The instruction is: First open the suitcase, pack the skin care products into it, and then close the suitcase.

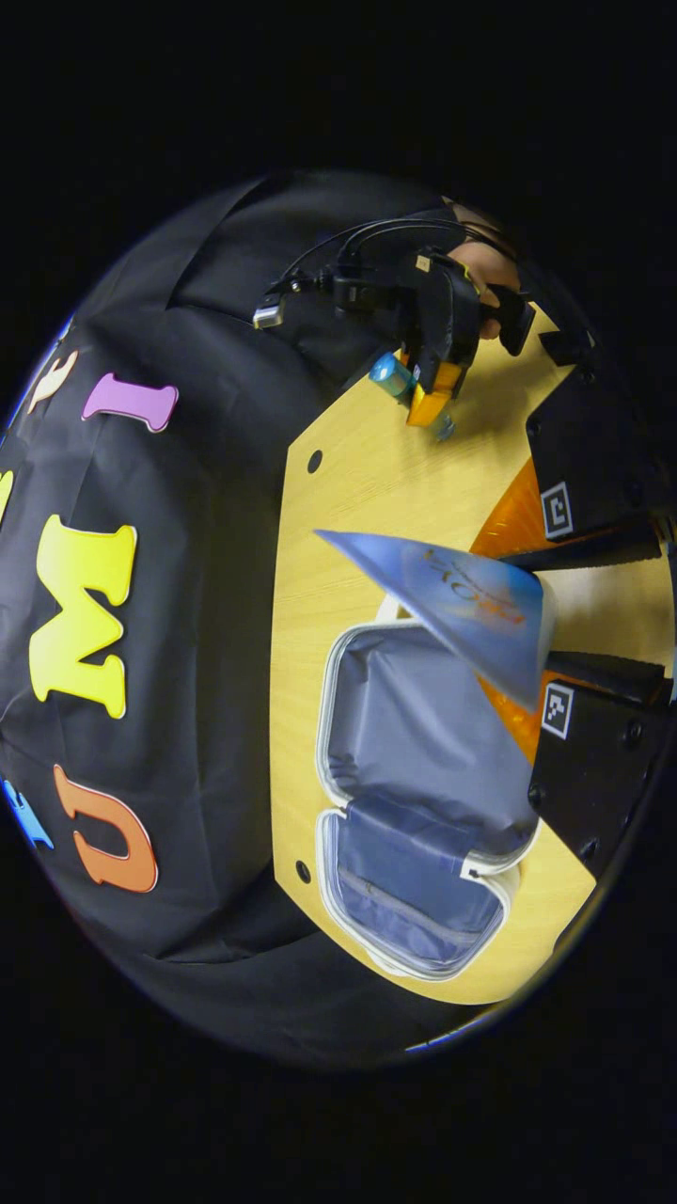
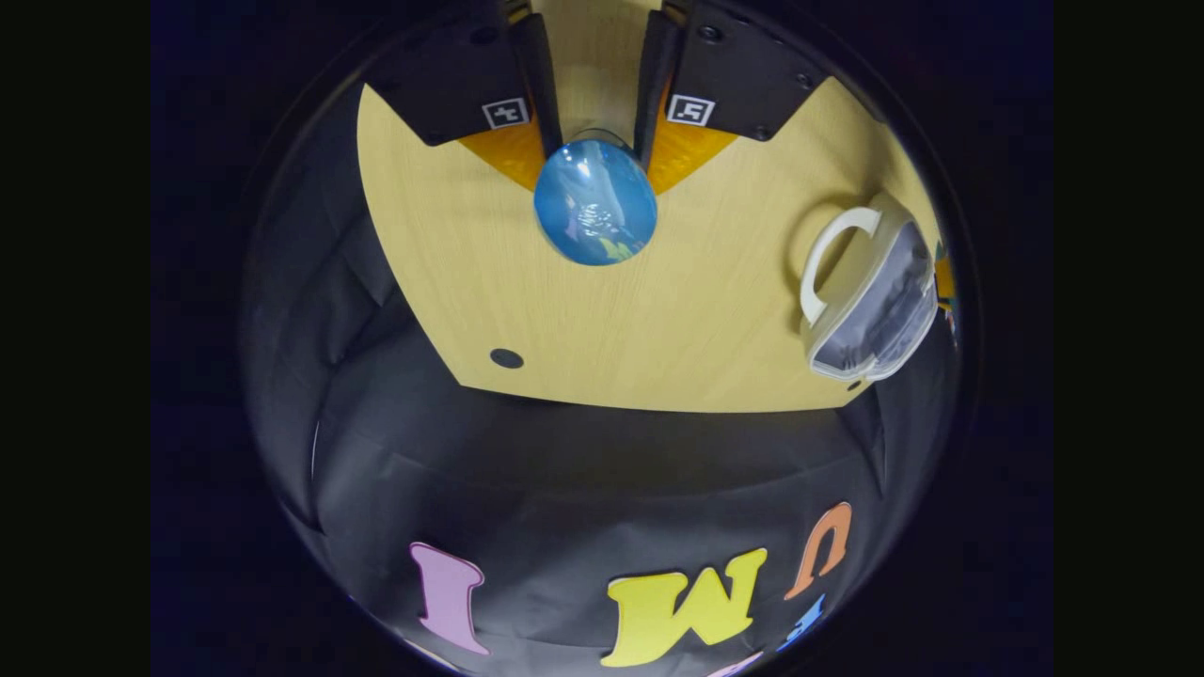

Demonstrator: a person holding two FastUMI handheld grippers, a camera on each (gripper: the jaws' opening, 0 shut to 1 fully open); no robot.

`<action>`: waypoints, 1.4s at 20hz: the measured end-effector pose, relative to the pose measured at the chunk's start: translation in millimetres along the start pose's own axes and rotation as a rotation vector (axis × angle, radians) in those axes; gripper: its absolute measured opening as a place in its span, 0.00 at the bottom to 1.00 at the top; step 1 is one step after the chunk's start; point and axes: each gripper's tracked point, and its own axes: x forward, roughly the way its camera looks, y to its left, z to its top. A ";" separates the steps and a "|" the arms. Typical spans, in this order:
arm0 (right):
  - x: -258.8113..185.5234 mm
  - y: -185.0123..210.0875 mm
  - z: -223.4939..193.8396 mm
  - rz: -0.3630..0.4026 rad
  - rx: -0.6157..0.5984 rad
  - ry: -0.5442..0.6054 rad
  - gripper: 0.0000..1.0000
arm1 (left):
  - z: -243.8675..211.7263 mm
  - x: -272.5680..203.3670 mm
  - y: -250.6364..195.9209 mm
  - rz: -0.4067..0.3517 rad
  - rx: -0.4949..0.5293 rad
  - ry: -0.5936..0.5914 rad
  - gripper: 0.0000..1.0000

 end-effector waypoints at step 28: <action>-116.0 91.0 -17.6 0.020 0.045 0.042 0.36 | -95.0 74.0 136.1 0.201 -0.019 0.588 0.42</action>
